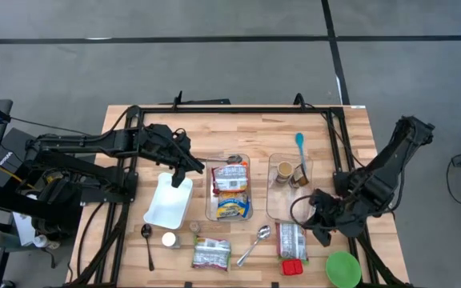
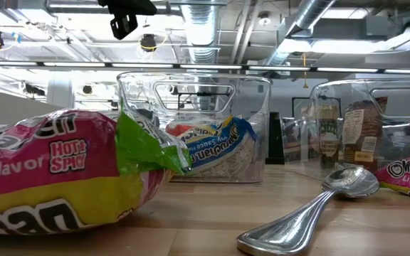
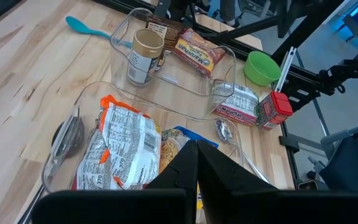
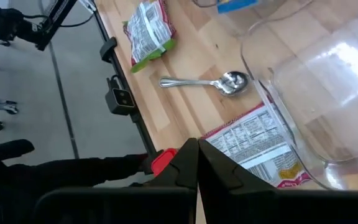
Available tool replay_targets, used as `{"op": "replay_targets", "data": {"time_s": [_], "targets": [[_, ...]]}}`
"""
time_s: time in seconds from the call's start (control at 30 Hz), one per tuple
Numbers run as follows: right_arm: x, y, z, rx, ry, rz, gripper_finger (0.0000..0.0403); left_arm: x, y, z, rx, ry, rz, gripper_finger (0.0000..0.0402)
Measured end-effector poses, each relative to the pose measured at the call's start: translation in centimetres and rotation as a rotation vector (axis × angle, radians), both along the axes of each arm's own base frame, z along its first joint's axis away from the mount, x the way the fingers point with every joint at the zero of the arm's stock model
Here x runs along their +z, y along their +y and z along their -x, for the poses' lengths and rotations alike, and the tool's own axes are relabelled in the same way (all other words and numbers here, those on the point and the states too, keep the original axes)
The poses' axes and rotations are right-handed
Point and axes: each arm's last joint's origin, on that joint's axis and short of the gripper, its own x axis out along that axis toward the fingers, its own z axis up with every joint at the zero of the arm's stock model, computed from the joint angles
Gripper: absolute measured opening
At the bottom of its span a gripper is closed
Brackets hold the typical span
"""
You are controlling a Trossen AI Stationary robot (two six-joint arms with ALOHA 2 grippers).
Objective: Pick & Place Food Item
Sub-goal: Put the red spice can into the right transparent bin
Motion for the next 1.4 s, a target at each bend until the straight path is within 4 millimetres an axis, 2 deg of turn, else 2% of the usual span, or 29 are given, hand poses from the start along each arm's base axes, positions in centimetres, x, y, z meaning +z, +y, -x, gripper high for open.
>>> {"op": "replay_targets", "data": {"time_s": [0.33, 0.5, 0.67, 0.93, 1.4], "targets": [[4.9, 2.1, -2.1, 0.110, -0.044, 0.232, 0.0000, 0.5, 0.0, -0.3, 0.000, -0.062, -0.004, 0.0000], [6.2, 3.6, -3.5, 0.239, -0.065, 0.346, 0.0000, 1.1, 0.0, -0.6, 0.000, -0.125, -0.007, 0.0000], [6.3, 5.1, -4.6, 0.351, -0.053, 0.384, 0.0000, 1.8, 0.0, -0.8, -0.001, -0.202, -0.011, 0.0000], [4.7, 6.8, -5.2, 0.514, 0.098, 0.260, 0.0000, 3.0, 0.0, -1.1, -0.001, -0.337, -0.019, 0.0000], [4.3, 7.3, -5.0, 0.515, 0.133, 0.245, 0.0000, 4.0, 0.1, -1.3, 0.000, -0.439, -0.025, 0.0000]]}}
